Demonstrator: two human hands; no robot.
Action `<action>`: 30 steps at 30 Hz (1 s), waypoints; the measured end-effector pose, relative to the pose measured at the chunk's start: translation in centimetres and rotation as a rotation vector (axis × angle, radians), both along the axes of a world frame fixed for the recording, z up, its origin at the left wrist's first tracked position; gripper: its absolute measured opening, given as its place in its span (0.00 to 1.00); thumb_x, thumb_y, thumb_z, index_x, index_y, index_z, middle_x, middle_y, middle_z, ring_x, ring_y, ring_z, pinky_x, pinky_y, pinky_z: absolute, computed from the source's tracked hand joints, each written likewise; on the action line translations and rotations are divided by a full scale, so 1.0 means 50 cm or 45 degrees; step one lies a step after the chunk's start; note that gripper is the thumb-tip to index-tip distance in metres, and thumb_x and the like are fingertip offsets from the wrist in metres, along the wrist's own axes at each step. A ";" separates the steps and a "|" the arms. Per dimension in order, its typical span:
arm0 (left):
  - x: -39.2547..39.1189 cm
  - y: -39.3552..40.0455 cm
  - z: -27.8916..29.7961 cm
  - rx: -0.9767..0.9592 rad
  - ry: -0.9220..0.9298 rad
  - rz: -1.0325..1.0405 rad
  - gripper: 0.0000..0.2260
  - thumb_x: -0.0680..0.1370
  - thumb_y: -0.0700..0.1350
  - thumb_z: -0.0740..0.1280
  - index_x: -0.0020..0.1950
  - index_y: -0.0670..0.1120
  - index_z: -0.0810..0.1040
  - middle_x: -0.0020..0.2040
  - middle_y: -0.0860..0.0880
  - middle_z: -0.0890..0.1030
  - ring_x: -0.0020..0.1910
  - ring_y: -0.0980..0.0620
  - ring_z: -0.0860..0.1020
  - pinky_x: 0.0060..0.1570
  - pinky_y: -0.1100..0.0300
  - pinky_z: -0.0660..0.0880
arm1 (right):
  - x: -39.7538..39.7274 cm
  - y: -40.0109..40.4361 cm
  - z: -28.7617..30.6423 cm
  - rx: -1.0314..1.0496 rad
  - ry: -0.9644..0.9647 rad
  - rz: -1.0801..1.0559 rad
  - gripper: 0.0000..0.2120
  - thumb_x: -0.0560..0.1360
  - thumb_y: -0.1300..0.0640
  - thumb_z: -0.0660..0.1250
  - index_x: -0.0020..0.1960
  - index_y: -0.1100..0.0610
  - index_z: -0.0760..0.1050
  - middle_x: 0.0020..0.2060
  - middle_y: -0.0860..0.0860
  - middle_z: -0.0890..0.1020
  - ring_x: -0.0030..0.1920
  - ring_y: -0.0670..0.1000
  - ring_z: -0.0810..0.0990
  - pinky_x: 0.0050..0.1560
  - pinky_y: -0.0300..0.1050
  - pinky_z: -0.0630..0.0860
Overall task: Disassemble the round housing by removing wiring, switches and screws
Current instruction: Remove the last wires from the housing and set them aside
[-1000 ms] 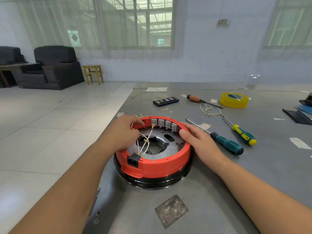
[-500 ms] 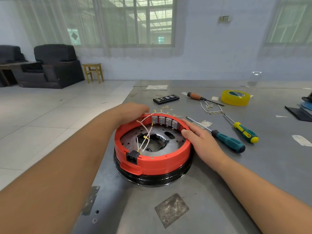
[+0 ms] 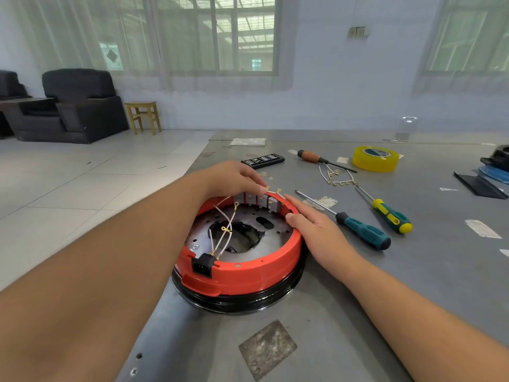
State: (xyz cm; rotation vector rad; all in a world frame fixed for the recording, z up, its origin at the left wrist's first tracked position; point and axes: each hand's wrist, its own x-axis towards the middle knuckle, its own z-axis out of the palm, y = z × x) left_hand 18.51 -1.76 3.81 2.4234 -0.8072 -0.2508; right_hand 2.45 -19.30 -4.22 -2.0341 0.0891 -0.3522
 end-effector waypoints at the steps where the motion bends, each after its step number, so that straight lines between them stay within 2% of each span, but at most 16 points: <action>1: 0.002 0.002 0.001 -0.017 -0.017 -0.010 0.06 0.76 0.55 0.77 0.52 0.58 0.87 0.51 0.56 0.85 0.53 0.57 0.80 0.53 0.61 0.72 | 0.001 0.000 0.000 0.002 -0.007 -0.006 0.20 0.82 0.50 0.61 0.71 0.32 0.70 0.39 0.37 0.83 0.38 0.36 0.78 0.42 0.27 0.71; 4: 0.009 0.000 -0.004 -0.071 -0.123 -0.017 0.04 0.76 0.51 0.78 0.46 0.55 0.85 0.45 0.55 0.85 0.45 0.58 0.80 0.44 0.62 0.72 | 0.003 0.003 0.000 0.009 -0.008 -0.018 0.22 0.81 0.50 0.62 0.74 0.36 0.70 0.54 0.39 0.83 0.47 0.40 0.80 0.49 0.31 0.70; 7: 0.010 -0.008 -0.010 -0.124 -0.225 -0.012 0.05 0.78 0.48 0.76 0.45 0.52 0.81 0.43 0.50 0.83 0.40 0.53 0.77 0.44 0.58 0.73 | 0.004 0.004 -0.002 0.016 -0.002 -0.014 0.21 0.81 0.49 0.62 0.72 0.34 0.70 0.48 0.41 0.84 0.43 0.41 0.81 0.43 0.26 0.70; 9: 0.014 -0.011 -0.011 -0.175 -0.256 0.020 0.04 0.80 0.45 0.74 0.47 0.50 0.80 0.43 0.47 0.81 0.40 0.52 0.76 0.43 0.57 0.72 | 0.005 0.003 -0.003 0.021 -0.014 -0.026 0.21 0.81 0.49 0.62 0.72 0.34 0.70 0.46 0.41 0.84 0.44 0.41 0.81 0.40 0.24 0.70; 12: 0.015 -0.017 -0.010 -0.177 -0.337 0.077 0.02 0.82 0.44 0.70 0.53 0.49 0.79 0.44 0.47 0.83 0.42 0.50 0.79 0.40 0.58 0.73 | 0.007 0.003 -0.003 0.028 -0.014 -0.034 0.22 0.81 0.49 0.62 0.72 0.33 0.70 0.44 0.37 0.84 0.46 0.39 0.80 0.39 0.22 0.68; 14: 0.016 -0.023 -0.010 -0.158 -0.404 0.162 0.05 0.84 0.43 0.67 0.59 0.50 0.79 0.46 0.46 0.82 0.45 0.47 0.79 0.44 0.55 0.74 | 0.007 0.003 -0.004 0.021 -0.007 -0.028 0.22 0.81 0.49 0.62 0.72 0.33 0.69 0.40 0.32 0.82 0.44 0.38 0.81 0.38 0.22 0.68; 16: 0.020 -0.026 -0.010 -0.138 -0.423 0.284 0.10 0.85 0.41 0.64 0.64 0.50 0.77 0.49 0.46 0.80 0.44 0.47 0.78 0.46 0.54 0.76 | 0.007 0.003 -0.004 0.015 -0.005 -0.016 0.22 0.81 0.48 0.61 0.73 0.34 0.69 0.38 0.35 0.83 0.39 0.38 0.81 0.38 0.24 0.69; 17: 0.022 -0.025 -0.012 -0.137 -0.412 0.345 0.11 0.84 0.39 0.62 0.64 0.51 0.77 0.48 0.46 0.79 0.41 0.48 0.77 0.43 0.54 0.76 | 0.007 0.003 -0.005 0.015 -0.006 -0.013 0.21 0.81 0.48 0.61 0.72 0.34 0.69 0.39 0.37 0.84 0.38 0.39 0.80 0.39 0.26 0.70; 19: 0.026 -0.018 -0.016 -0.164 -0.360 0.443 0.14 0.82 0.35 0.59 0.59 0.51 0.77 0.42 0.48 0.77 0.34 0.50 0.74 0.32 0.57 0.71 | 0.007 0.001 -0.006 0.020 -0.008 -0.018 0.21 0.81 0.48 0.62 0.73 0.34 0.70 0.42 0.40 0.84 0.41 0.40 0.81 0.41 0.28 0.71; 20: 0.027 -0.012 -0.018 -0.194 -0.315 0.491 0.14 0.80 0.34 0.58 0.55 0.50 0.78 0.40 0.48 0.77 0.32 0.50 0.74 0.31 0.59 0.69 | 0.007 0.001 -0.006 0.023 -0.008 -0.019 0.21 0.80 0.48 0.62 0.72 0.34 0.70 0.43 0.39 0.84 0.43 0.40 0.81 0.41 0.27 0.70; 23: 0.042 0.002 -0.018 -0.326 0.005 0.615 0.16 0.80 0.32 0.58 0.47 0.48 0.83 0.40 0.45 0.79 0.35 0.49 0.75 0.37 0.59 0.73 | 0.008 0.002 -0.007 0.025 -0.010 -0.015 0.21 0.80 0.48 0.62 0.72 0.34 0.70 0.42 0.38 0.84 0.45 0.39 0.81 0.39 0.22 0.69; 24: 0.048 0.005 -0.015 -0.377 0.175 0.631 0.15 0.81 0.31 0.58 0.49 0.44 0.83 0.39 0.45 0.77 0.34 0.50 0.73 0.35 0.59 0.73 | 0.008 0.002 -0.008 0.022 -0.012 -0.017 0.21 0.80 0.48 0.62 0.72 0.34 0.70 0.42 0.40 0.84 0.45 0.39 0.81 0.40 0.23 0.69; 25: 0.050 0.009 -0.012 -0.437 0.342 0.644 0.14 0.83 0.31 0.57 0.50 0.40 0.82 0.38 0.45 0.75 0.33 0.52 0.70 0.31 0.63 0.71 | 0.009 0.001 -0.008 0.020 -0.014 -0.017 0.21 0.80 0.48 0.62 0.72 0.33 0.70 0.42 0.42 0.84 0.44 0.40 0.81 0.42 0.26 0.71; 27: 0.051 0.022 -0.005 -0.518 0.552 0.656 0.14 0.83 0.29 0.54 0.52 0.37 0.80 0.39 0.45 0.73 0.33 0.53 0.68 0.28 0.68 0.68 | 0.010 0.000 -0.009 0.015 -0.014 -0.010 0.21 0.80 0.48 0.61 0.72 0.33 0.69 0.43 0.46 0.84 0.40 0.42 0.81 0.45 0.34 0.74; 28: 0.050 0.028 -0.003 -0.541 0.599 0.660 0.16 0.82 0.28 0.52 0.55 0.36 0.80 0.42 0.44 0.75 0.35 0.52 0.69 0.30 0.67 0.68 | 0.011 0.000 -0.009 0.010 -0.012 -0.007 0.22 0.80 0.48 0.61 0.72 0.33 0.69 0.43 0.46 0.84 0.39 0.42 0.81 0.45 0.35 0.74; 30: 0.052 0.038 -0.001 -0.552 0.623 0.672 0.21 0.80 0.25 0.51 0.63 0.36 0.80 0.51 0.42 0.79 0.39 0.51 0.71 0.41 0.63 0.71 | 0.012 -0.001 -0.010 0.006 -0.012 0.002 0.22 0.80 0.48 0.60 0.72 0.33 0.69 0.40 0.44 0.84 0.35 0.40 0.79 0.41 0.31 0.74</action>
